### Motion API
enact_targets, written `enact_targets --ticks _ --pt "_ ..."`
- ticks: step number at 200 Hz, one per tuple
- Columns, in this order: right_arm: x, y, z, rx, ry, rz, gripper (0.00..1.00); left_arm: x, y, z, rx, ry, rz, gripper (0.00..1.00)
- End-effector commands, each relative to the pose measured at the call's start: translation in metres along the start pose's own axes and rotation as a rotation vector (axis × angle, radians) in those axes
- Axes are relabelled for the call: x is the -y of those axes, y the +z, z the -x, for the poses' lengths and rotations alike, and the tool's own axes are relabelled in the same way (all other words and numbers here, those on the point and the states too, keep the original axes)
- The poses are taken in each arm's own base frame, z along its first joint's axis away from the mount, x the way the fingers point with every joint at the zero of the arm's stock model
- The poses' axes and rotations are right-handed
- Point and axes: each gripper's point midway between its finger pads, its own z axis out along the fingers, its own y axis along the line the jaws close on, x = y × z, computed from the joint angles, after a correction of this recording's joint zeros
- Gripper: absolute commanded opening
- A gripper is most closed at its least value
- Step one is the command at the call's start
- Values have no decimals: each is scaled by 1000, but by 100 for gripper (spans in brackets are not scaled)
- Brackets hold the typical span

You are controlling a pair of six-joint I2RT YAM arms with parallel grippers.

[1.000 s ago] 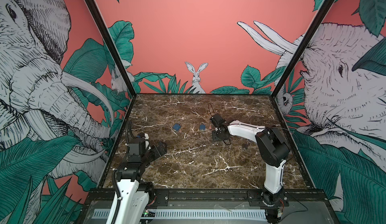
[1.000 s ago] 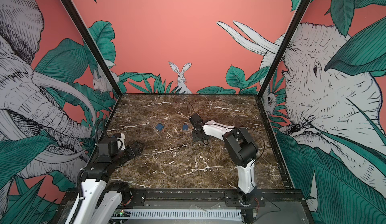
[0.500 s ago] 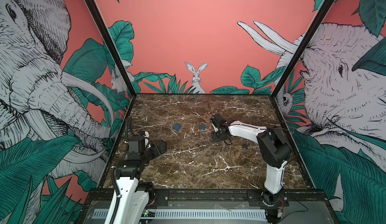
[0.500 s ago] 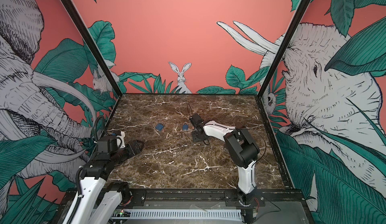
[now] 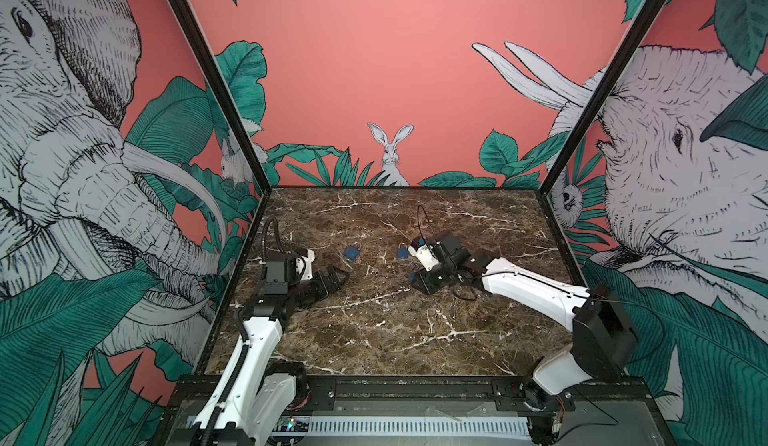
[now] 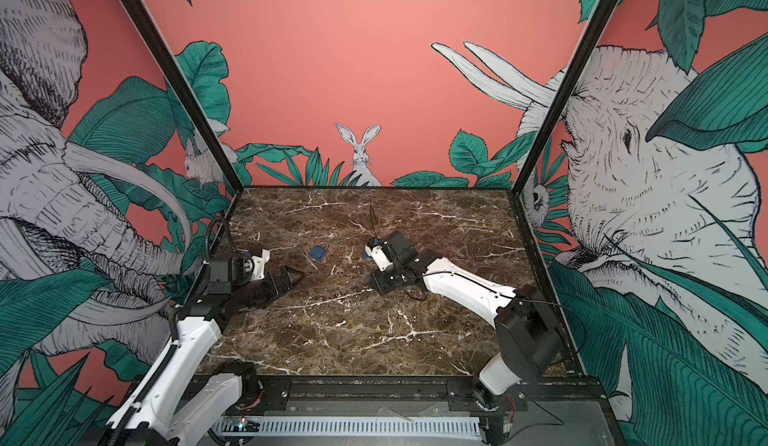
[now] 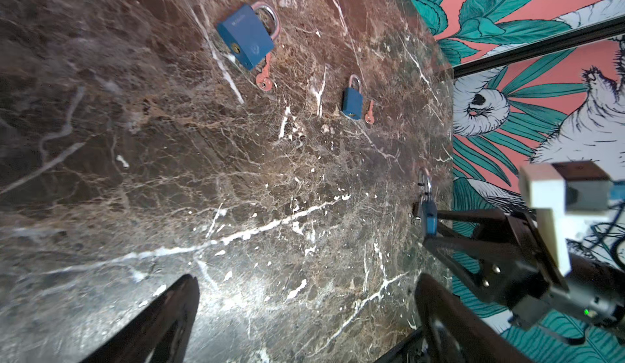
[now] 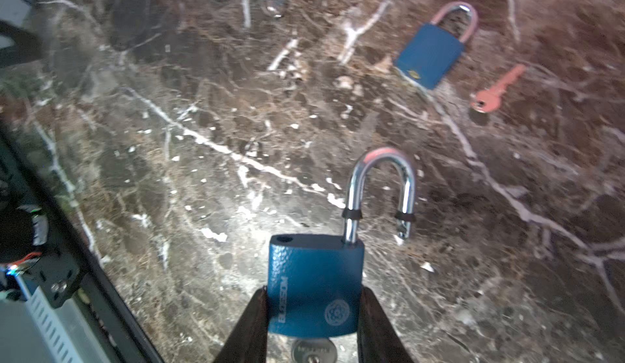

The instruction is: Lock with the key

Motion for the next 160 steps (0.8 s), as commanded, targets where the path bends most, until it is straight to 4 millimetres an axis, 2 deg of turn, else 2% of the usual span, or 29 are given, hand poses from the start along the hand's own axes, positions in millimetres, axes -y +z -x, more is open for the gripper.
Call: enact_targets --ticks 1,27,59,82,104,128,160 --pt "-31 -8 15 53 -84 79 12 31 2 8 6 59 -96 99" --pt "-59 -11 19 61 -149 119 11 45 19 7 -19 86 -135 97" --pt "-83 -14 19 66 -191 154 9 52 37 10 -30 88 -166 90" --pt "-93 -19 18 71 -197 169 9 62 44 14 -22 100 -196 89" --pt "-104 -26 19 94 -198 199 9 84 47 12 -26 152 -264 89" --pt "-110 -33 21 117 -196 223 9 107 52 4 -55 202 -344 88" --pt "-112 -36 23 123 -196 229 9 115 60 -13 -103 233 -358 88"
